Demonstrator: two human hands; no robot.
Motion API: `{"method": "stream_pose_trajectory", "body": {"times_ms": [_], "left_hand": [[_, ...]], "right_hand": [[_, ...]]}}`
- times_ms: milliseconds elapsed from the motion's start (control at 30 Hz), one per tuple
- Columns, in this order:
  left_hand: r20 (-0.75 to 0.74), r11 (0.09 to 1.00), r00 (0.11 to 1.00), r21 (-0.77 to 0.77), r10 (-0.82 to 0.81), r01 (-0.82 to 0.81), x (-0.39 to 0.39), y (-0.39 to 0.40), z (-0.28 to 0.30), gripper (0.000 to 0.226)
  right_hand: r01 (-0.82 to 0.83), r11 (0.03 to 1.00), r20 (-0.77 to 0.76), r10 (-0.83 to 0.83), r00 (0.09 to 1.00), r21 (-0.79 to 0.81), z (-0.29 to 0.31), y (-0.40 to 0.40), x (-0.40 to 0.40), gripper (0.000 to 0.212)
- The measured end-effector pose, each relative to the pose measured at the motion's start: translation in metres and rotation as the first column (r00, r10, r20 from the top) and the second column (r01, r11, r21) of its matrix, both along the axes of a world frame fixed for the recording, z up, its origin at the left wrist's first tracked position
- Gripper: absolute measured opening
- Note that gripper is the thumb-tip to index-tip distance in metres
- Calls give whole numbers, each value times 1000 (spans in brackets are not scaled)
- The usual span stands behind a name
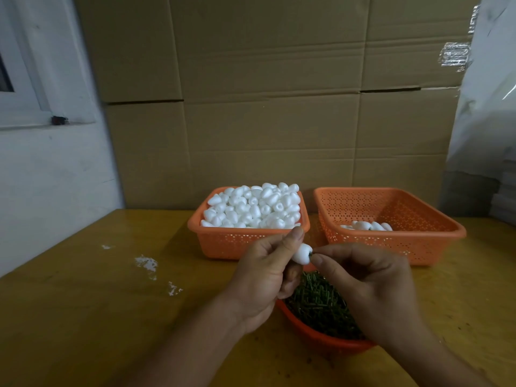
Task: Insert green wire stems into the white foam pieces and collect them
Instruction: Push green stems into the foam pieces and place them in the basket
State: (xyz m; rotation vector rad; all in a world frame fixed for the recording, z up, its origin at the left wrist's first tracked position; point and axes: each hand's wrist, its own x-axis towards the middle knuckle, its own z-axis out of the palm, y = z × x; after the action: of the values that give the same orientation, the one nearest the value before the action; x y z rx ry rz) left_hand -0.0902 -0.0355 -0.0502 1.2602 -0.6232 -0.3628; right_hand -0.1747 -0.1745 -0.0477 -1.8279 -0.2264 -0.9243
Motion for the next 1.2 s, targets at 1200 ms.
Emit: {"method": "stream_pose_trajectory", "body": {"times_ms": [1200], "left_hand": [[597,963,789,95,147,-251,-7,0,-4,29]], "right_hand": [[81,997,-88,-82,993,-18,-5,0,-3,9]]}}
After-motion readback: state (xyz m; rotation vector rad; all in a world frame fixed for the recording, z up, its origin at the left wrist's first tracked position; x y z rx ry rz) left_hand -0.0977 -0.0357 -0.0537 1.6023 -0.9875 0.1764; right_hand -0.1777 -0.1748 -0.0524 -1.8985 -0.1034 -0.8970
